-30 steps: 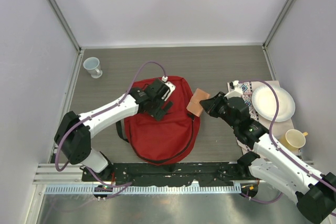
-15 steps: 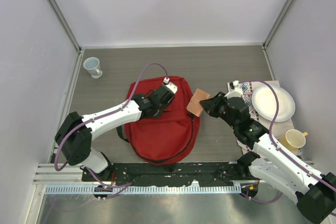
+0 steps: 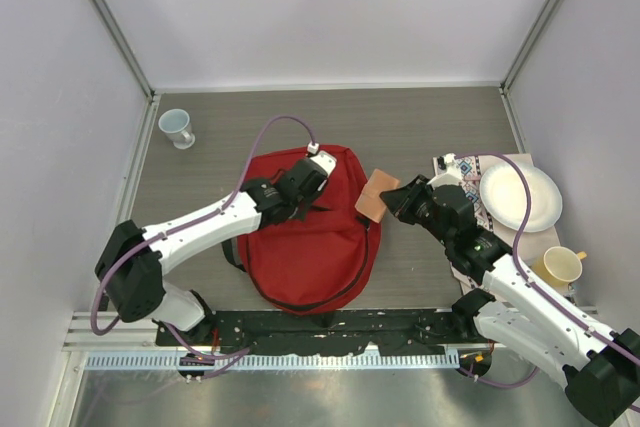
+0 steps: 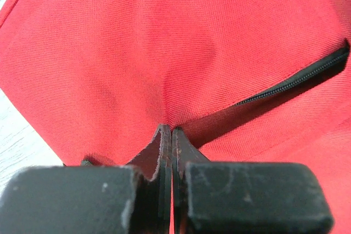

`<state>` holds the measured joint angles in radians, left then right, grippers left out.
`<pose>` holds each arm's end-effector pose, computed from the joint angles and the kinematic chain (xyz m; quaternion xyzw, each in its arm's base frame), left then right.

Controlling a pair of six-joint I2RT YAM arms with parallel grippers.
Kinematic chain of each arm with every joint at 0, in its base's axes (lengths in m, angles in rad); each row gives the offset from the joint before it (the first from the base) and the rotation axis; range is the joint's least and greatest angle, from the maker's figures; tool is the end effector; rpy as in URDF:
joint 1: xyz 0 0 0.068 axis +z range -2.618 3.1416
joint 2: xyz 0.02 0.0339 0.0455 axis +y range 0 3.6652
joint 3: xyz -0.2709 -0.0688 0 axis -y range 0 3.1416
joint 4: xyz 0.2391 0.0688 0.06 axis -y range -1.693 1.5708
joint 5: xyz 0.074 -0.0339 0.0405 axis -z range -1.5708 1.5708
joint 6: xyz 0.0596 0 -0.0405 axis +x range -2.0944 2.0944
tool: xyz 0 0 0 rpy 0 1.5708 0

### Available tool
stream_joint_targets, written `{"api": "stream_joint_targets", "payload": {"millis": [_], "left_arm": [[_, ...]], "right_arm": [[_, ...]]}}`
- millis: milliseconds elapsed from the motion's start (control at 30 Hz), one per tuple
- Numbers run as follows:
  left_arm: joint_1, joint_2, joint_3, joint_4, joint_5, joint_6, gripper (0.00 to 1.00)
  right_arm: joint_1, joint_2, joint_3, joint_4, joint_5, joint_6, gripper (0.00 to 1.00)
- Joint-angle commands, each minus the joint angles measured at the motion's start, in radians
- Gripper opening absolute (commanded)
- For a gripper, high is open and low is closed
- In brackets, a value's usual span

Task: Pack the student bag
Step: Place the stationery in the student bag.

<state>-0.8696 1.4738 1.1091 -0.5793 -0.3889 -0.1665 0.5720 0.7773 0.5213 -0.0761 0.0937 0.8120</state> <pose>0.2200 -0.2256 0.2493 0.2655 0.8968 0.0099 0.3538 0.1707 0.1033 0.2575 0.1244 0.8043 0.3406 0.4708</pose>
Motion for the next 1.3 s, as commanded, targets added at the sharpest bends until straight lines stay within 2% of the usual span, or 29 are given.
{"api": "stream_joint_targets", "payload": {"millis": [0,100,300,467,567,767,1000,1267], "left_arm": [[-0.002,-0.063,0.055,0.012,0.057,-0.037,0.00],[-0.002,-0.072,0.089,-0.011,0.116,-0.074,0.00],[-0.002,-0.041,0.170,-0.062,0.154,-0.175,0.00],[-0.002,-0.023,0.215,-0.065,0.147,-0.217,0.00],[-0.002,-0.015,0.236,-0.083,0.125,-0.238,0.00],[-0.002,0.003,0.265,-0.125,0.088,-0.271,0.00],[-0.002,-0.009,0.281,-0.132,0.081,-0.314,0.00],[-0.003,-0.026,0.284,-0.148,0.082,-0.324,0.00]], "right_arm": [[0.002,-0.010,0.005,0.070,-0.031,0.015,0.13],[0.002,-0.016,0.002,0.109,-0.081,0.041,0.11],[0.003,-0.003,-0.050,0.266,-0.313,0.189,0.08],[0.023,0.065,-0.116,0.479,-0.452,0.341,0.05],[0.063,0.094,-0.148,0.579,-0.466,0.389,0.04],[0.170,0.184,-0.148,0.627,-0.459,0.409,0.02],[0.192,0.350,-0.175,0.797,-0.431,0.527,0.01],[0.190,0.522,-0.175,0.984,-0.350,0.573,0.01]]}}
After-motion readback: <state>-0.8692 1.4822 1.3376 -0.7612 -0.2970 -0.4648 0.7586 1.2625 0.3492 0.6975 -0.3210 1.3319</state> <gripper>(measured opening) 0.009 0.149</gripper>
